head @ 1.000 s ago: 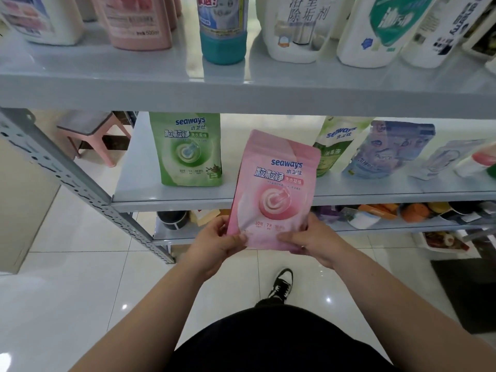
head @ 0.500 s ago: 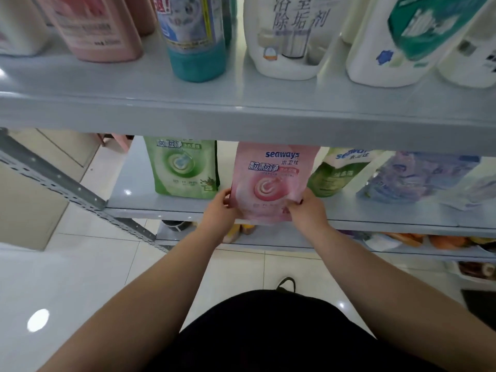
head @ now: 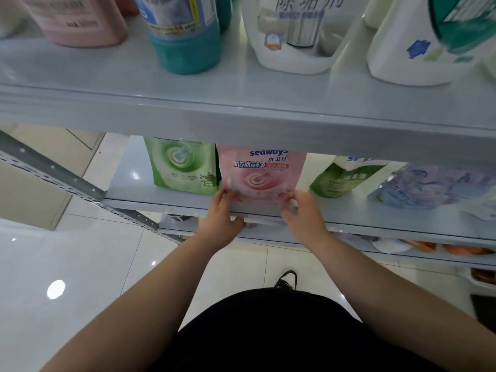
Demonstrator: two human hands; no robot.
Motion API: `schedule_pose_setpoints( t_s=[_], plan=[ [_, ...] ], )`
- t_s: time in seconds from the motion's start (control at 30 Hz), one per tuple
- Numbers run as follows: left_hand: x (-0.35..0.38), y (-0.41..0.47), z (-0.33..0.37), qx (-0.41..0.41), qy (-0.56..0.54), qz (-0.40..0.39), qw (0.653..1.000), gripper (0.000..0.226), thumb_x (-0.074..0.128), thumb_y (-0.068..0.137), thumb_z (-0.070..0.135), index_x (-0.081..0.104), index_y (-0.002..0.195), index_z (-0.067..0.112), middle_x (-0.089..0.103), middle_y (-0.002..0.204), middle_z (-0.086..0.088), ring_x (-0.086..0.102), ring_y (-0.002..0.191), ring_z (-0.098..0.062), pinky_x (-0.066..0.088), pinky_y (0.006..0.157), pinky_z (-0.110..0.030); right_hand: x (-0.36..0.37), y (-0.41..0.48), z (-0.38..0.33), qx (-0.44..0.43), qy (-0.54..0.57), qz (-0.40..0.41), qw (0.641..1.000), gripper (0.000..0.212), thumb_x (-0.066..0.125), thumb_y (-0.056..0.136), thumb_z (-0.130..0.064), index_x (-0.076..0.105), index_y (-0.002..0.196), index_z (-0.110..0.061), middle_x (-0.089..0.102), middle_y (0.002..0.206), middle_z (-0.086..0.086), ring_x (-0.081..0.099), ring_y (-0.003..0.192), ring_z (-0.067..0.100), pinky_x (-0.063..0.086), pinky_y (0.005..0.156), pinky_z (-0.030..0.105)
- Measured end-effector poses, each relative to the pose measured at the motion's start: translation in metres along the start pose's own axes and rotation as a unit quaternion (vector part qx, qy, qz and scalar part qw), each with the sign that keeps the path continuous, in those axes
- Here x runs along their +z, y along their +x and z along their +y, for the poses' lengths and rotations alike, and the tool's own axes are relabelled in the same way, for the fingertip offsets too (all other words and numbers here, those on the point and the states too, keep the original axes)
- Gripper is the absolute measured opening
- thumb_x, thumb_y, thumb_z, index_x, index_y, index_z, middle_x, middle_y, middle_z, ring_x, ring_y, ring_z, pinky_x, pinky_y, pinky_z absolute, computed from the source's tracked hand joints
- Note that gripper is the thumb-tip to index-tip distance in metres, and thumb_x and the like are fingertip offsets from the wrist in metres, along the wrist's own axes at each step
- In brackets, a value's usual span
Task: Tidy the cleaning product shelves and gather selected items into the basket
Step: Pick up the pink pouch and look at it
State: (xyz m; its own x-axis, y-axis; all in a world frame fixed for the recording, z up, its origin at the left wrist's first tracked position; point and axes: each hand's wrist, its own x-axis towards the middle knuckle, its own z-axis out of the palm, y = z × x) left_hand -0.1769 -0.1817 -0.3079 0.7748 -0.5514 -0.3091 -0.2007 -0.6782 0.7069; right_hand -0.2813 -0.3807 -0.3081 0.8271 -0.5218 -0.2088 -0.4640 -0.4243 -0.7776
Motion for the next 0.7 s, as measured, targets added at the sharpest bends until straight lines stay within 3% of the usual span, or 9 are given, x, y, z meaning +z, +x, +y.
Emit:
schedule_pose_setpoints(
  t_s=[0.07, 0.17, 0.27, 0.43, 0.57, 0.63, 0.7],
  plan=[
    [0.0, 0.003, 0.003, 0.015, 0.021, 0.002, 1.0, 0.065, 0.072, 0.088, 0.013, 0.046, 0.148, 0.014, 0.021, 0.163, -0.009, 0.035, 0.145, -0.029, 0.036, 0.115, -0.04, 0.002, -0.003, 0.006, -0.02, -0.067, -0.047, 0.996, 0.032, 0.068, 0.092, -0.012, 0.065, 0.124, -0.012, 0.06, 0.127, 0.011, 0.053, 0.123, 0.027, 0.041, 0.105, 0.032],
    [0.0, 0.011, 0.005, 0.01, 0.069, -0.011, 0.998, 0.071, 0.073, 0.087, 0.019, 0.043, 0.151, 0.017, 0.016, 0.167, -0.01, 0.028, 0.148, -0.038, 0.03, 0.119, -0.046, 0.005, -0.005, 0.004, -0.016, -0.109, -0.062, 0.992, 0.051, 0.064, 0.091, -0.013, 0.055, 0.141, -0.016, 0.052, 0.138, 0.009, 0.043, 0.132, 0.026, 0.032, 0.109, 0.03],
    [0.0, 0.016, 0.004, 0.003, 0.112, -0.043, 0.993, 0.079, 0.071, 0.089, 0.027, 0.032, 0.158, 0.025, 0.006, 0.17, -0.009, 0.025, 0.147, -0.044, 0.027, 0.12, -0.047, 0.008, -0.005, 0.004, -0.005, -0.111, -0.055, 0.992, 0.057, 0.064, 0.089, -0.014, 0.051, 0.144, -0.018, 0.049, 0.141, 0.01, 0.041, 0.134, 0.028, 0.034, 0.113, 0.035],
    [-0.001, 0.01, -0.001, 0.007, 0.182, -0.076, 0.98, 0.085, 0.067, 0.09, 0.037, 0.023, 0.161, 0.029, 0.001, 0.17, -0.011, 0.017, 0.151, -0.037, 0.024, 0.123, -0.048, 0.009, -0.012, 0.007, 0.012, -0.14, -0.078, 0.987, 0.065, 0.064, 0.092, -0.024, 0.04, 0.153, -0.024, 0.039, 0.152, 0.004, 0.038, 0.141, 0.027, 0.034, 0.114, 0.037],
    [-0.003, -0.007, -0.011, 0.024, 0.346, -0.125, 0.929, 0.084, 0.06, 0.092, 0.047, 0.015, 0.161, 0.032, -0.003, 0.171, -0.01, 0.003, 0.156, -0.032, 0.015, 0.125, -0.054, 0.01, -0.027, 0.016, 0.037, -0.208, -0.106, 0.972, 0.062, 0.062, 0.095, -0.036, 0.043, 0.152, -0.02, 0.031, 0.158, 0.005, 0.029, 0.148, 0.027, 0.03, 0.117, 0.037],
    [-0.005, -0.015, -0.013, 0.039, 0.372, -0.136, 0.917, 0.082, 0.058, 0.093, 0.041, 0.015, 0.162, 0.03, 0.0, 0.17, -0.008, 0.002, 0.156, -0.031, 0.013, 0.125, -0.054, 0.01, -0.041, 0.015, 0.043, -0.23, -0.113, 0.966, 0.059, 0.059, 0.096, -0.038, 0.045, 0.151, -0.02, 0.03, 0.161, 0.006, 0.026, 0.151, 0.027, 0.03, 0.118, 0.037],
    [-0.007, -0.024, -0.013, 0.07, 0.38, -0.126, 0.914, 0.072, 0.056, 0.093, 0.037, 0.026, 0.158, 0.026, 0.017, 0.166, -0.008, 0.015, 0.153, -0.032, 0.019, 0.123, -0.05, 0.008, -0.057, 0.011, 0.036, -0.25, -0.109, 0.962, 0.053, 0.058, 0.096, -0.036, 0.05, 0.145, -0.017, 0.042, 0.153, 0.008, 0.036, 0.144, 0.029, 0.037, 0.113, 0.038]
  ],
)
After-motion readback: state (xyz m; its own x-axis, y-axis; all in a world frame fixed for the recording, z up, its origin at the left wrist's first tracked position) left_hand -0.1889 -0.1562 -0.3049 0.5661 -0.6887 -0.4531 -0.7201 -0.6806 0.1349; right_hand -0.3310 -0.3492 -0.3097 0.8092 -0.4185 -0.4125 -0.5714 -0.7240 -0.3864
